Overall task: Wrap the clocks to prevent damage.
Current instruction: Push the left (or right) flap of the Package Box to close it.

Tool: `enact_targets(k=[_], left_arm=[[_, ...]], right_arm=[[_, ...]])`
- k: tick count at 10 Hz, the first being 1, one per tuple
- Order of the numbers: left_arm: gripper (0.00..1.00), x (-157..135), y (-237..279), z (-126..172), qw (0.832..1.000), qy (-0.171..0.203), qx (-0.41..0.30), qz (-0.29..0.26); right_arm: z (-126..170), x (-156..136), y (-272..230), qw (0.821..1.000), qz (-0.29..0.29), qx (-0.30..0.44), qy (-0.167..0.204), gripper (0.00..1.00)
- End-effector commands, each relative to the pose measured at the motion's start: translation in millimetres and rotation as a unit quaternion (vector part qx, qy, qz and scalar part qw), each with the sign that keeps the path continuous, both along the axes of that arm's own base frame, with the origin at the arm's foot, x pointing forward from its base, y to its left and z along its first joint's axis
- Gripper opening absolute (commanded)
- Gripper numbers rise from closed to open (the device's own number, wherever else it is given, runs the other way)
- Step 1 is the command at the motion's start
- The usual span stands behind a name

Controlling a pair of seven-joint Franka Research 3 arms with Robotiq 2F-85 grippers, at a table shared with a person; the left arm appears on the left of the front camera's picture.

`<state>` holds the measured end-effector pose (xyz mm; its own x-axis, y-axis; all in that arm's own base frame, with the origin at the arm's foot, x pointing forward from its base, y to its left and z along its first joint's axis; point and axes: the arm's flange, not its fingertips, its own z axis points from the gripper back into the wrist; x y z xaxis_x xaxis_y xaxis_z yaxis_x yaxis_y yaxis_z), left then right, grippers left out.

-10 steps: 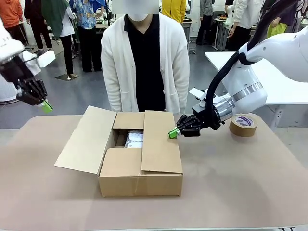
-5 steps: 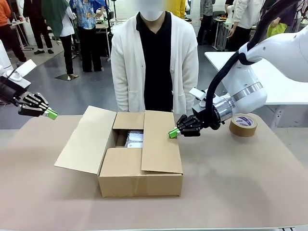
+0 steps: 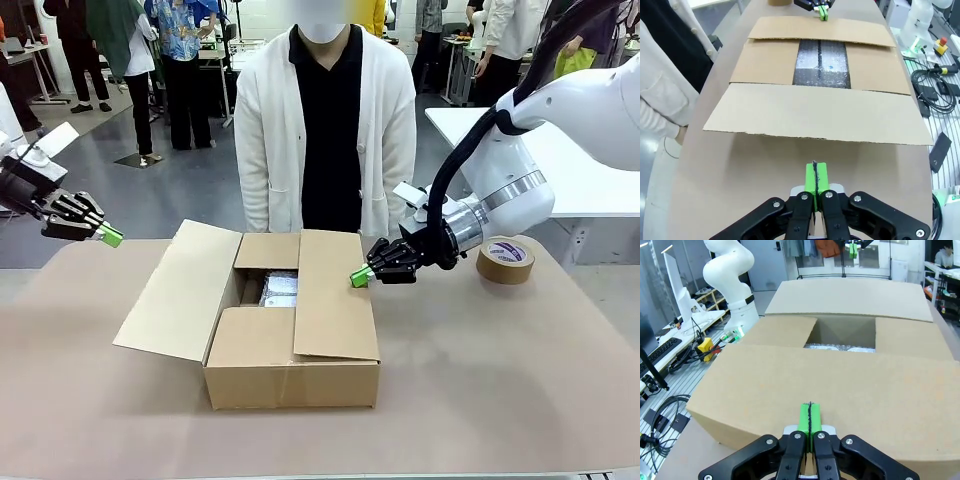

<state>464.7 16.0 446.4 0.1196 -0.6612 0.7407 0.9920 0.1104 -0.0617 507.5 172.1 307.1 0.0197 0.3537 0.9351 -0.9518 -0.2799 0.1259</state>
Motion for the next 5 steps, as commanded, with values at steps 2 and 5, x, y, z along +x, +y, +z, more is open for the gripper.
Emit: enact_targets(k=[2, 5], left_arm=[[0.0, 24, 6, -49, 0.998, 0.006, -0.041, -0.048], [0.0, 38, 4, -105, 0.988, 0.008, -0.109, -0.111]], right_arm=[[-4, 0, 1, 1.0, -0.002, 0.0, 0.0, 0.01], [-4, 0, 1, 1.0, -0.002, 0.0, 0.0, 0.01]])
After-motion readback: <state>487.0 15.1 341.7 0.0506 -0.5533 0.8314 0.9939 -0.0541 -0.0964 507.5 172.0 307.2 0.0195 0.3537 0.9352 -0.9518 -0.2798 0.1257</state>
